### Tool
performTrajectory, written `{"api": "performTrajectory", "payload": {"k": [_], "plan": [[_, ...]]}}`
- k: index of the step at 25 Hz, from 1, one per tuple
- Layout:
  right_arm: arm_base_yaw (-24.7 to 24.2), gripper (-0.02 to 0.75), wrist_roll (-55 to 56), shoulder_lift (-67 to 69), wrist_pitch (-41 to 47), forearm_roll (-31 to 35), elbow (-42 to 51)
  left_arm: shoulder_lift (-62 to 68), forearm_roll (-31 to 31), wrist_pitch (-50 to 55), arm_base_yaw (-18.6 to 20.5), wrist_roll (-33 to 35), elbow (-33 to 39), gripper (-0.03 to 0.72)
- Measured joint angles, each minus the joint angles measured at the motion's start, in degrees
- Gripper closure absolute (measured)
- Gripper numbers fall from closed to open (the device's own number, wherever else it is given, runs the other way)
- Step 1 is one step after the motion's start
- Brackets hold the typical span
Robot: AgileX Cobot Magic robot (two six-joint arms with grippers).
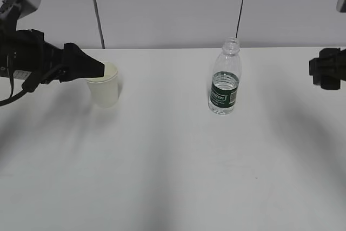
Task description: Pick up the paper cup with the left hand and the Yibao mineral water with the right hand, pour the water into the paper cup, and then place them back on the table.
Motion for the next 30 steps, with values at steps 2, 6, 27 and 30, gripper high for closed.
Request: {"api": "performTrajectory", "payload": {"k": [2,6,27,30], "plan": [[0.0,0.148,-6.7,0.0,3.5,8.1,0.0,0.0,0.0,-0.7,0.0,-0.1,0.0,0.139],[0.0,0.150,-21.3,0.0,11.1,25.0,-1.7,0.0,0.0,-3.1,0.0,-0.7,0.0,0.139],[0.0,0.152,-39.3,-21.4,38.5,42.2,-8.1,0.0,0.0,-13.1,1.8,-2.7,0.0,0.151],[0.0,0.152,-40.2,-26.9,39.1,41.9,-7.9,0.0,0.0,-13.5,1.8,-3.1,0.0,0.153]]}}
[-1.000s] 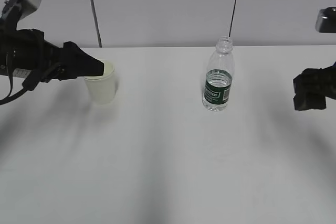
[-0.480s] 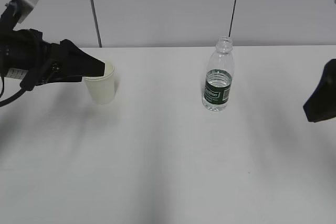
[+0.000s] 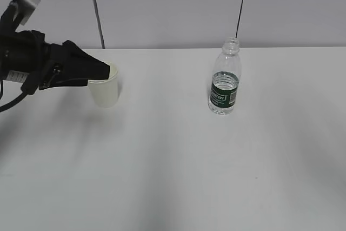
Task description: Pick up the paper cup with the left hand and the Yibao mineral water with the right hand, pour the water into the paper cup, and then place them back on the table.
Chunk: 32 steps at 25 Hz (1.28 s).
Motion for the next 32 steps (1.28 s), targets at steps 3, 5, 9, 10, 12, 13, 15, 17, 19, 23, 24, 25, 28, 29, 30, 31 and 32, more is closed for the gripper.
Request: {"api": "performTrajectory", "payload": {"k": [3,5,9,10,12,13,15,17,19,23,24,25,28,29,30,31,32], "plan": [[0.0,0.152,-0.8,-5.4,0.2,-0.2,1.2,0.0,0.0,-1.0,0.0,-0.1,0.0,0.154],[0.0,0.152,-1.5,-9.1,0.4,-0.2,2.7,0.0,0.0,-1.7,0.0,-0.2,0.0,0.154],[0.0,0.152,-4.6,-17.1,0.5,-0.3,7.3,0.0,0.0,-3.4,0.0,-0.2,0.0,0.155],[0.0,0.152,-5.5,-19.2,0.6,-0.3,8.5,0.0,0.0,-3.9,0.0,-0.2,0.0,0.155],[0.0,0.152,-7.0,-23.0,0.0,-0.4,12.0,0.0,0.0,-4.9,0.0,-0.2,0.0,0.156],[0.0,0.152,-7.8,-25.0,-0.4,-0.4,13.8,0.0,0.0,-5.4,0.0,-0.2,0.0,0.157],[0.0,0.152,-8.6,-28.8,-1.9,-0.4,17.4,0.0,0.0,-5.9,0.0,-0.2,0.0,0.157],[0.0,0.152,-9.1,-32.4,-3.0,-0.4,20.8,0.0,0.0,-6.2,0.0,-0.2,0.0,0.157],[0.0,0.152,-9.4,-35.9,-3.8,-0.5,23.9,0.0,0.0,-6.5,0.0,-0.2,0.0,0.157],[0.0,0.152,-9.5,-44.0,-6.0,-0.5,28.1,-0.1,0.0,-7.4,0.0,-0.2,0.0,0.157],[0.0,0.152,-9.5,-46.0,-6.0,-0.5,28.5,-0.1,0.0,-7.7,0.0,-0.2,0.0,0.157],[0.0,0.152,-9.5,-47.9,-6.0,-0.5,28.9,-0.1,0.0,-8.0,0.0,-0.2,0.0,0.157],[0.1,0.152,-9.6,-50.2,-5.8,-0.5,29.5,-0.1,0.0,-8.2,0.0,-0.2,0.0,0.157],[0.1,0.152,-9.6,-50.3,-5.8,-0.5,29.5,-0.1,0.0,-8.4,0.0,-0.2,0.0,0.157],[0.1,0.152,-9.7,-50.4,-5.8,-0.5,29.5,-0.1,0.0,-8.4,0.0,-0.2,0.0,0.157],[0.1,0.152,-9.7,-50.4,-5.8,-0.5,29.5,-0.1,0.0,-8.4,0.0,-0.2,0.0,0.157],[0.1,0.152,-9.7,-50.4,-5.8,-0.5,29.5,-0.1,0.0,-8.3,0.0,-0.3,0.0,0.157]]}}
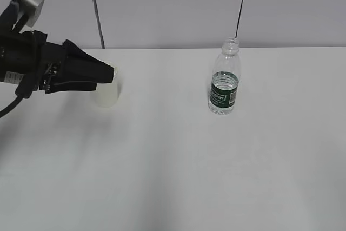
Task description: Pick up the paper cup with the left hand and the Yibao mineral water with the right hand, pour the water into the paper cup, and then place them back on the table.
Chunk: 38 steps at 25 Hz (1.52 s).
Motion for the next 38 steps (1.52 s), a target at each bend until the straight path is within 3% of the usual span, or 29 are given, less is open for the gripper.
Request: {"api": "performTrajectory", "payload": {"k": [10,19,38], "plan": [[-1.0,0.152,-0.1,0.0,0.0,0.0,0.0,0.0,0.0,0.3,0.0,0.0,0.0,0.157],[-14.8,0.153,-0.1,0.0,0.0,0.0,0.0,0.0,0.0,1.0,0.0,0.0,0.0,0.157],[-15.3,0.153,-0.2,0.0,0.0,0.0,0.0,0.0,0.0,8.7,0.0,-3.9,0.0,0.158]]}}
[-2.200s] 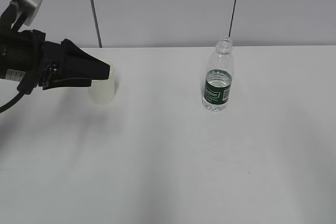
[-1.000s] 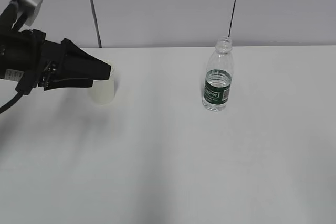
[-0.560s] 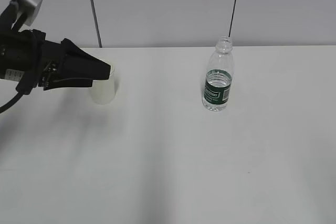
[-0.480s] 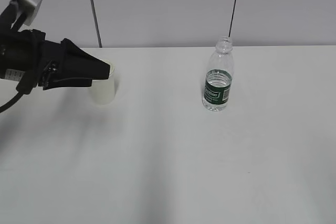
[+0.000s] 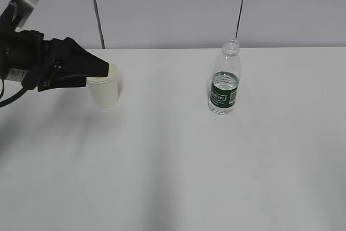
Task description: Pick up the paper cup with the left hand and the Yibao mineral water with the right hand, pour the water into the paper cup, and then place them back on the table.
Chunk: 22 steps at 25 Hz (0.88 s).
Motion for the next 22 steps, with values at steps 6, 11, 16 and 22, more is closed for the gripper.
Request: {"api": "performTrajectory", "payload": {"k": [6,11,16,22], "plan": [[0.0,0.153,0.0,0.0,0.0,0.0,0.0,0.0,0.0,9.3,0.3,-3.8,0.0,0.158],[0.0,0.153,0.0,0.0,0.0,0.0,0.0,-2.2,0.0,19.2,0.5,-4.3,0.0,0.159],[0.0,0.153,0.0,0.0,0.0,0.0,0.0,-5.8,0.0,24.0,0.5,-4.3,0.0,0.160],[0.0,0.153,0.0,0.0,0.0,0.0,0.0,-5.9,0.0,28.5,0.5,-4.3,0.0,0.160]]}}
